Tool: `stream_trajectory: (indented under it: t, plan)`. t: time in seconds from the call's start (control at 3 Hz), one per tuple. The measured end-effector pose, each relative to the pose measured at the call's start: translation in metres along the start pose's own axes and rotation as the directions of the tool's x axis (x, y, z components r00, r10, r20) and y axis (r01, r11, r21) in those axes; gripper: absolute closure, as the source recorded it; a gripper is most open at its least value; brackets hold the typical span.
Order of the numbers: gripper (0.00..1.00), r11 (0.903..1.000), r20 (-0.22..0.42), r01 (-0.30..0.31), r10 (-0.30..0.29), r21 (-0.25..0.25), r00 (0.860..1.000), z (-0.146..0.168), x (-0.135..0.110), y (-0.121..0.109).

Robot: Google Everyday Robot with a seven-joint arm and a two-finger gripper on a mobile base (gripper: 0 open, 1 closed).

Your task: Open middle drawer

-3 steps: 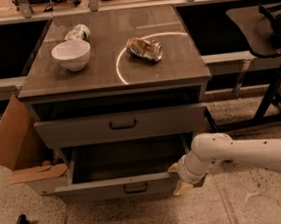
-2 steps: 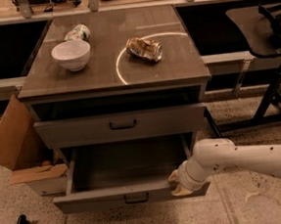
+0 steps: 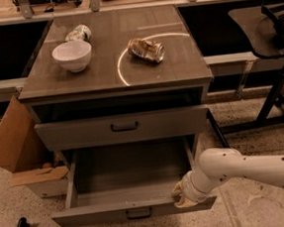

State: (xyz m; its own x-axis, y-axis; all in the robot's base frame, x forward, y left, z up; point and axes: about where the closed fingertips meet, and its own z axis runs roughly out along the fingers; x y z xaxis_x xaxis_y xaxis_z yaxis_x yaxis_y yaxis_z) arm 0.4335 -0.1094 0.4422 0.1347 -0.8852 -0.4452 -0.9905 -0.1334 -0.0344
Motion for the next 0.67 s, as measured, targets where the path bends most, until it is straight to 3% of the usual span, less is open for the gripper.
stream_trajectory:
  t: [0.67]
  plan:
    - [0.58,1.0000,0.001,0.000,0.000,-0.005,1.000,0.0024,-0.0003,0.0012]
